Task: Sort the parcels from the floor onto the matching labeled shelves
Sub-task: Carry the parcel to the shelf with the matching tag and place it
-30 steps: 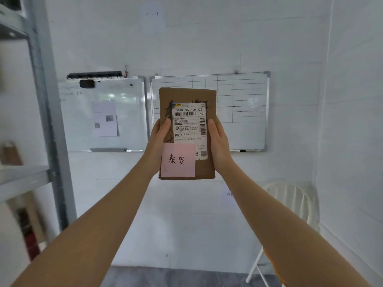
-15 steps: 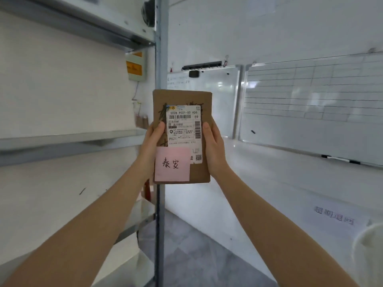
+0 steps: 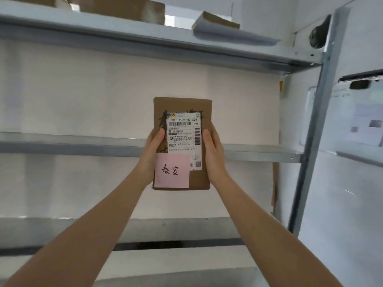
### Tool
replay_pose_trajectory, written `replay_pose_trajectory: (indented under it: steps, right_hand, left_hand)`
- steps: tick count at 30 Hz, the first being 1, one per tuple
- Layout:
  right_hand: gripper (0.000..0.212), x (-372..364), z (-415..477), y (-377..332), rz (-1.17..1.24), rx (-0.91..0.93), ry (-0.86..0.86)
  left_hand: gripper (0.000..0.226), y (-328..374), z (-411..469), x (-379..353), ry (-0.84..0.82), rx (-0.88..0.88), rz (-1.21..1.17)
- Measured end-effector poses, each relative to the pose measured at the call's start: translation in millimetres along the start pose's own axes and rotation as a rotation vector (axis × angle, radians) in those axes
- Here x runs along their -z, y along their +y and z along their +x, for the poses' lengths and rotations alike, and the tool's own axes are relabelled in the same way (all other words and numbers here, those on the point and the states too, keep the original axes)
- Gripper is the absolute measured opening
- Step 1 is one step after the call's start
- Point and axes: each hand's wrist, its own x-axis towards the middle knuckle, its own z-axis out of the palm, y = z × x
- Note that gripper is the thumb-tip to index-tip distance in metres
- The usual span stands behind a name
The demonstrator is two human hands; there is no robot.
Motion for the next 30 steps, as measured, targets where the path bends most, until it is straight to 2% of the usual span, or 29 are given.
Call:
replay_pose_trajectory:
  steps: [2, 6, 14, 21, 24, 30]
  right_hand:
    - [0.051, -48, -3, 2, 0.043, -0.01, -0.056]
    - [0.049, -146, -18, 4, 0.151, -0.036, -0.158]
    - [0.051, -334, -73, -11, 0.302, -0.087, -0.377]
    - [0.048, -468, -134, -29, 0.393, -0.14, -0.537]
    - [0.049, -511, -156, -39, 0.417, -0.155, -0.588]
    - [0.046, -581, -187, -45, 0.433, -0.156, -0.706]
  left_hand:
    - [0.071, 22, -10, 41, 0.06, -0.009, 0.034]
    - [0.053, 66, -36, 124, 0.217, -0.047, 0.088]
    - [0.051, 160, -119, 274, 0.398, -0.12, 0.219]
    - [0.058, 225, -199, 377, 0.497, -0.207, 0.329]
    - [0.069, 246, -228, 407, 0.546, -0.222, 0.329]
    - [0.07, 268, -269, 462, 0.64, -0.238, 0.31]
